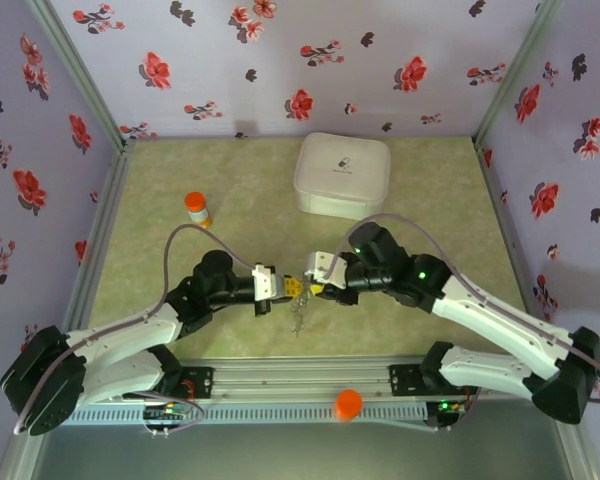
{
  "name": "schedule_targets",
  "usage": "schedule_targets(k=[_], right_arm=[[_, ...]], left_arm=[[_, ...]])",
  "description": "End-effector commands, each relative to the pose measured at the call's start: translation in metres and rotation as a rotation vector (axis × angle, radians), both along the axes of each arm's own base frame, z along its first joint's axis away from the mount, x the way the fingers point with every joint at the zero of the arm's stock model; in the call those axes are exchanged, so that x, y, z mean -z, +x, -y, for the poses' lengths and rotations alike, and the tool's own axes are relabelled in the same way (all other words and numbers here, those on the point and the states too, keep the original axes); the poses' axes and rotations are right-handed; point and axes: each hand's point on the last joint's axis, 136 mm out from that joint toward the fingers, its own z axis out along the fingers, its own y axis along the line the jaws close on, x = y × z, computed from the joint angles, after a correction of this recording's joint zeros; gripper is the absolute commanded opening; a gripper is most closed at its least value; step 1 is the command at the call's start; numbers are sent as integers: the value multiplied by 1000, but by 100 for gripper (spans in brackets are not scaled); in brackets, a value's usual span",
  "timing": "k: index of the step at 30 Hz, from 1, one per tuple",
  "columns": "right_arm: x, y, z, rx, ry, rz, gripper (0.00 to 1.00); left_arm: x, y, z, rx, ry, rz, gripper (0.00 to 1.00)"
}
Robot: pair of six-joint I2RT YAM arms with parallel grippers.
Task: Put the keys on the keyring
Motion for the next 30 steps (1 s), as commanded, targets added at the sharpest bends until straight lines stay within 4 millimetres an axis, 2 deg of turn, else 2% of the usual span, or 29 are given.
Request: schedule_targets(k=[1,9,16,21,24,28,29,30], right_arm=[[-16,-7,-8,-11,142,-38,26],[-5,-6,-11,19,183,-82,30],[-5,-6,-13,28,207,-92,20],[-7,-6,-12,30,212,-86,20],[-6,-7,-12,24,208,-92,14],[-6,-8,-14,12,202,-100,0],[-5,-8,-14,13,197,-102,0],[-4,-8,-13,12,187,-101,0]], left_arm=[[-28,-5,4,32,-140,27,0],[-29,-9,5,53,-169,5,0],[-30,-10,6,67,-180,-4,0],[-29,-11,6,67,-179,-4,0],[-30,-11,6,68,-181,-3,0],[-31,-10,6,66,-183,5,0],[-31,-9,6,59,-182,10,11],[-31,-6,5,39,-182,16,27]])
